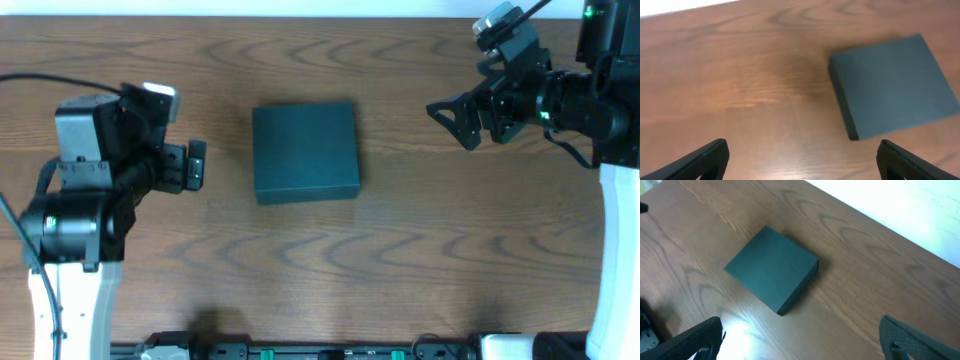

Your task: Pack container

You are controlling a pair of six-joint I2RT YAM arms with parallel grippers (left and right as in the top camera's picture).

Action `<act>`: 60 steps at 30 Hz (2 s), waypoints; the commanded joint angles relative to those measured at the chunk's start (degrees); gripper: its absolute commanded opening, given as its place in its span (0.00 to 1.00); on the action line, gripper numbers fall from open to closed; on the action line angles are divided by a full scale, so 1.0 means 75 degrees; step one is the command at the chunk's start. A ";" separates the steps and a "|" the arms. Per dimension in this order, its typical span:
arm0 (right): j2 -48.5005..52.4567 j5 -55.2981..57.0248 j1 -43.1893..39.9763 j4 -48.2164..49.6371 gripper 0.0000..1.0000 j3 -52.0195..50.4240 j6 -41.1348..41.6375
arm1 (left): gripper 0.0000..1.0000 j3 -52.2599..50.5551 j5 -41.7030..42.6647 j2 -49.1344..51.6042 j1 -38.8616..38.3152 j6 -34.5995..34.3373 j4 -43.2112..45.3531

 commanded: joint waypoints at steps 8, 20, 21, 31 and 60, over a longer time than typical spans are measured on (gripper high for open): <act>0.0003 -0.0029 0.0050 0.0000 0.99 -0.0017 -0.0085 | 0.96 -0.3212 -0.0935 -0.3418 0.0131 -0.1950 0.1684; 0.0003 -0.0029 0.0050 0.0000 0.99 -0.0017 -0.0085 | 0.95 -0.5939 -0.1011 -0.7085 0.0935 -0.2739 0.1929; 0.0003 -0.0029 0.0050 0.0000 0.99 -0.0017 -0.0085 | 0.96 -0.6105 -0.1000 -0.7315 0.0950 -0.2736 0.1926; 0.0003 -0.0029 0.0050 0.0000 0.99 -0.0017 -0.0085 | 0.95 -0.7630 -0.1017 -0.8408 0.0988 -0.2736 0.2157; 0.0003 -0.0029 0.0050 0.0000 0.99 -0.0017 -0.0085 | 0.95 -0.9151 -0.1049 -0.8393 0.0970 -0.2850 0.3923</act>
